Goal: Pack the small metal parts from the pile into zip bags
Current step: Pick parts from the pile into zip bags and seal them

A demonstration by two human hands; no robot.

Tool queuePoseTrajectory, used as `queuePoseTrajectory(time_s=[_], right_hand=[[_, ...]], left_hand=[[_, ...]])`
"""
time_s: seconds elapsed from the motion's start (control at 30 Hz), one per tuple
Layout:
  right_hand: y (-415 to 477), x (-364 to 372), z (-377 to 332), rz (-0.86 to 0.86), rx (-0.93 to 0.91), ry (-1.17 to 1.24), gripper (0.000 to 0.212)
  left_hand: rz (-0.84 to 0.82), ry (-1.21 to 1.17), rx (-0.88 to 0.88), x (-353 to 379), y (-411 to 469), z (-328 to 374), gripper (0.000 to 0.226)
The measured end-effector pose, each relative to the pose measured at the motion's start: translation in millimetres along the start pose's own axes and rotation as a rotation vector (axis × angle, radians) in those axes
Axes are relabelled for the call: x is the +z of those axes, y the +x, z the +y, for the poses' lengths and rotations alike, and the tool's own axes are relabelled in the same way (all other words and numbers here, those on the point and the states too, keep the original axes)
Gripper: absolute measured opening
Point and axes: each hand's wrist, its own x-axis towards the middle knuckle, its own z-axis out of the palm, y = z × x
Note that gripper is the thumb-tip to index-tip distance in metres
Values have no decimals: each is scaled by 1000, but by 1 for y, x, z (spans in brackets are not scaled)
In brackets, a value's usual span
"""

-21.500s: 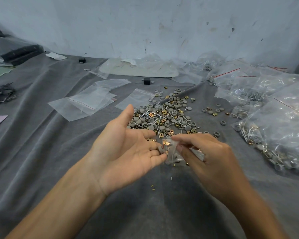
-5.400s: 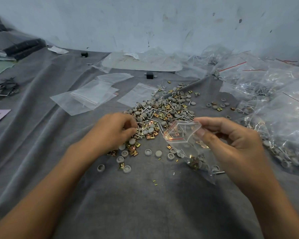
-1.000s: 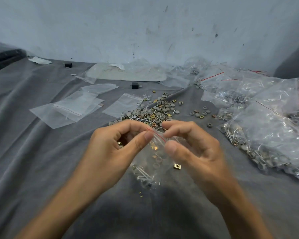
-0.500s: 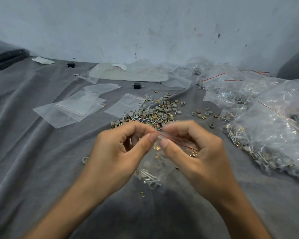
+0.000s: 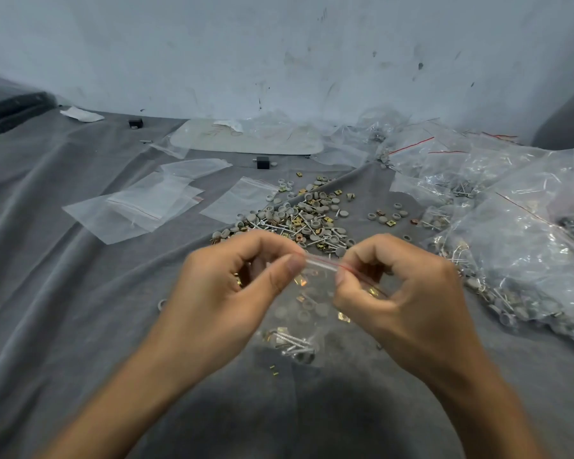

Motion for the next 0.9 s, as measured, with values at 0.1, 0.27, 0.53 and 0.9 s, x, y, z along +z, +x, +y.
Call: queuePoseTrajectory(time_s=[0.1,0.27,0.53,0.9], right_hand=[[1,-7,8,37,7,10,8],[2,-12,19,20,44,64,11],[3,-25,21,60,255,454,22],[-10,-120,103,1286,846,681,24]], left_hand=[[54,-4,-5,-9,4,1,5],[92,-26,-60,-13,7,-1,9],[94,25,-94,-14,6,-34,44],[73,-34,-475,-43,39,-88,41]])
